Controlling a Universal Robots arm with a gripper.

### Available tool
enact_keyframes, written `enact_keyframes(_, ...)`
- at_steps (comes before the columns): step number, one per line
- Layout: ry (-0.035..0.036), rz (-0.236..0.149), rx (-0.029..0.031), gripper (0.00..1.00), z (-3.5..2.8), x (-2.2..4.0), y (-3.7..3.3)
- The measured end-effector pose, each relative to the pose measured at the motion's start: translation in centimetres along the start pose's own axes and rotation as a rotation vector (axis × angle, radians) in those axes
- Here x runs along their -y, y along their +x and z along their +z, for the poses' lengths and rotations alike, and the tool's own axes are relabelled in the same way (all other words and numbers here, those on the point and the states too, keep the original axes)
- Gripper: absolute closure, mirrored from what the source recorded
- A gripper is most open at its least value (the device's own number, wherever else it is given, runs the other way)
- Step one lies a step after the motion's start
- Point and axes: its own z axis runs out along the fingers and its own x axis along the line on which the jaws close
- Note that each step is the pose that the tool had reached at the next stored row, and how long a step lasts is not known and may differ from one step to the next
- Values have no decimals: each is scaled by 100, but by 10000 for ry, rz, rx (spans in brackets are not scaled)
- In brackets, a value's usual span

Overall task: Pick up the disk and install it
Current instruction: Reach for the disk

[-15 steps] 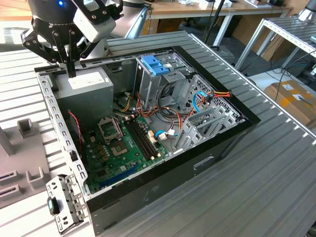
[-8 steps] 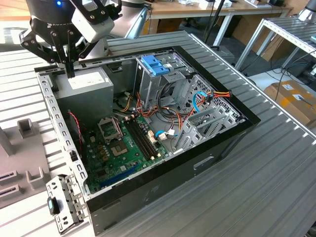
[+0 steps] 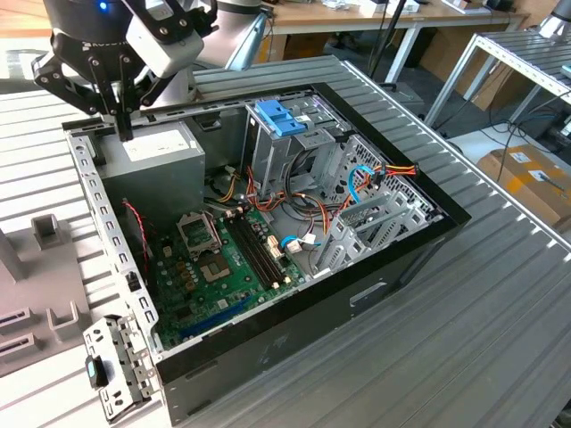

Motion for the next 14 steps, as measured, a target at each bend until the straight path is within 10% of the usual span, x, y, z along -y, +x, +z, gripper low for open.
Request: enact_keyframes(14, 0, 0, 0, 89, -1, 3, 46)
